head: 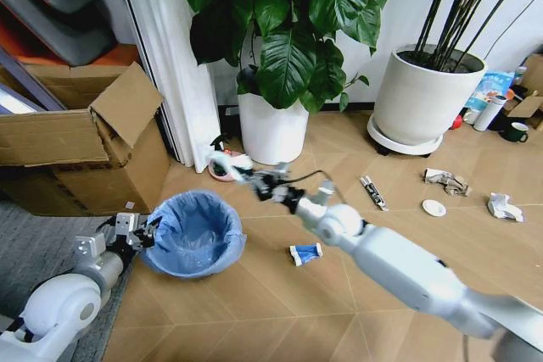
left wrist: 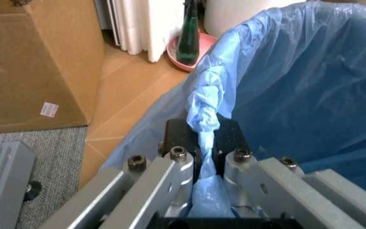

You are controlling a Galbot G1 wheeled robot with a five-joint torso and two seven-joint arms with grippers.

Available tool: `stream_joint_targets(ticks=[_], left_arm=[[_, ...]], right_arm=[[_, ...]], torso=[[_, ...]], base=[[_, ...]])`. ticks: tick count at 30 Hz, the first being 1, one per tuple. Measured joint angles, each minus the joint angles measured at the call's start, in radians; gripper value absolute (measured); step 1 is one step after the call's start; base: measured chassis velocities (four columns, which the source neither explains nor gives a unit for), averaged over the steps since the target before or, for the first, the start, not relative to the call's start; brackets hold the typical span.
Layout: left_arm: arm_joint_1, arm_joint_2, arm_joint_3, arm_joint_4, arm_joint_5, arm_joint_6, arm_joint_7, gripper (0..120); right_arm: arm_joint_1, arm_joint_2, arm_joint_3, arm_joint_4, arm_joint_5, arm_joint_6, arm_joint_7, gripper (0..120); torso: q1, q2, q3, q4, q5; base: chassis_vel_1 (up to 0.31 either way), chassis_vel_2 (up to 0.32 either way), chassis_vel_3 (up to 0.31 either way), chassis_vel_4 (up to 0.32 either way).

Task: Pick up the trash bin and place the garbage on the floor into it.

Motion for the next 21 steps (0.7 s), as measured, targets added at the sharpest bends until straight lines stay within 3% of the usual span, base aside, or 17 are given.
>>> stream_joint_targets(ticks=[4, 11, 14, 17, 20, 21], left_arm=[[0.009, -0.004, -0.018, -0.002, -0.002, 0.0, -0.001, 1], [0.013, -0.01, -0.034, -0.011, -0.005, 0.003, -0.004, 1], [0.015, -0.013, -0.037, -0.014, -0.005, 0.004, -0.007, 1], [0.023, -0.013, -0.049, -0.017, -0.006, 0.006, -0.008, 1], [0.024, -0.013, -0.052, -0.019, -0.007, 0.006, -0.01, 1], [0.025, -0.013, -0.054, -0.021, -0.008, 0.007, -0.011, 1]], right_arm=[[0.003, 0.038, -0.066, -0.008, 0.007, -0.008, 0.002, 0], [-0.002, 0.01, -0.1, -0.011, -0.033, -0.016, 0.009, 0], [-0.001, -0.011, -0.1, -0.003, -0.045, -0.021, 0.007, 7], [0.01, -0.049, -0.105, 0.011, -0.061, -0.028, 0.006, 22], [0.013, -0.058, -0.107, 0.015, -0.063, -0.03, 0.006, 26], [0.018, -0.071, -0.111, 0.021, -0.064, -0.031, 0.006, 34]], torso=[[0.0, 0.0, 0.0, 0.0001, -0.0001], [0.0, 0.0, 0.0, -0.0006, 0.0001], [0.0, 0.0, 0.0, -0.0006, 0.0001], [0.0, 0.0, 0.0, -0.0005, 0.0001], [0.0, 0.0, 0.0, -0.0004, 0.0001], [0.0, 0.0, 0.0, -0.0004, 0.0002]], base=[[0.0, 0.0, 0.0, 0.0], [0.0, 0.0, 0.0, 0.0], [0.0, 0.0, 0.0, 0.0], [0.0, 0.0, 0.0, 0.0], [0.0, 0.0, 0.0, 0.0], [0.0, 0.0, 0.0, 0.0]])
